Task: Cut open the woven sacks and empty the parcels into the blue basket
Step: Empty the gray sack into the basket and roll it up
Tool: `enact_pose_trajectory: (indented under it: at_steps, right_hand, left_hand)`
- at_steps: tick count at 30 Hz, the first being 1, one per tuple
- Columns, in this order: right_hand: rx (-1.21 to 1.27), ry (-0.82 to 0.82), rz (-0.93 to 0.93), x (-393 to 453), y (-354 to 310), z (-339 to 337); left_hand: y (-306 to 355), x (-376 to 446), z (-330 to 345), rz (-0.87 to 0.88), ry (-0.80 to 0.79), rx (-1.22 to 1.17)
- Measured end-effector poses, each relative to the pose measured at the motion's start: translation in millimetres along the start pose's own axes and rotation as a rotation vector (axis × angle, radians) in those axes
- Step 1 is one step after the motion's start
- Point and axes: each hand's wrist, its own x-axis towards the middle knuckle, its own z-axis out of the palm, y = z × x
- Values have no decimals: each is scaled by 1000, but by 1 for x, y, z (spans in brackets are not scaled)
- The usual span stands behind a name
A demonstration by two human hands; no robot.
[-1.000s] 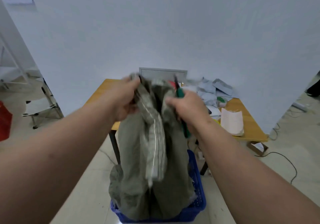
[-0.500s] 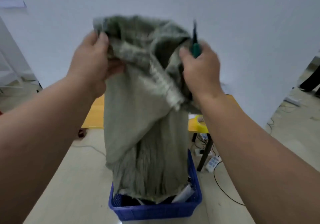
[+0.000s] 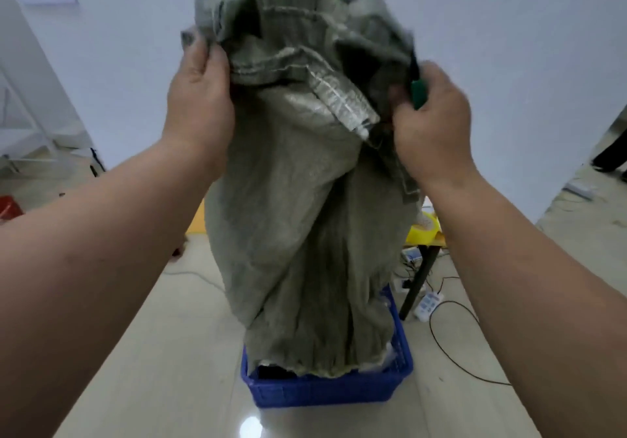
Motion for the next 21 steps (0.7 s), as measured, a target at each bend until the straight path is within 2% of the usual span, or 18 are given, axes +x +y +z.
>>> enact_pose_trajectory:
  at_steps: [1,2,3,4,6,8,9,10,11,13,14,16,18,21]
  right_hand:
    - [-6,-201,154,-10,1,8]
    - [46,-316,329,-18,3,16]
    - [101,-297,438,-22,2,20]
    - [138,-201,465,-20,-1,21]
    - [148,130,285,-9,-14,15]
    - [107,398,-24,-1,-35,6]
    - [80,420,-126,1,-40,4]
    - [43,346,-136,-1,-40,6]
    - [-9,189,-72,-6,-37,9]
    - [-27,-171,226,-25,-17,23]
    - [26,-232,369,-34,-7,27]
    - [103,-210,527,-43,7,29]
    - [82,-118,456,-35,10,27]
    - [93,185,121,-16,-13,15]
  left_hand:
    - [-13,-9,-9,-90,-37,136]
    - [-24,-17,-17,-203,-107,225]
    - [-32,-22,-25,-285,-148,241]
    - [-32,-23,-31,-283,-135,231]
    - [-17,-15,-42,-76,-17,172]
    - [9,-3,-45,178,89,150]
    - [15,1,-43,262,88,149]
    - [15,-2,-40,247,65,186]
    - [6,-7,-40,132,6,277]
    - [-23,-28,-42,-284,-199,384]
    - [-38,-38,-46,-447,-267,382]
    - [-53,-48,-53,-529,-253,359]
    - [-51,-40,-53,-422,-141,306]
    - [-14,-29,-38,-52,129,146]
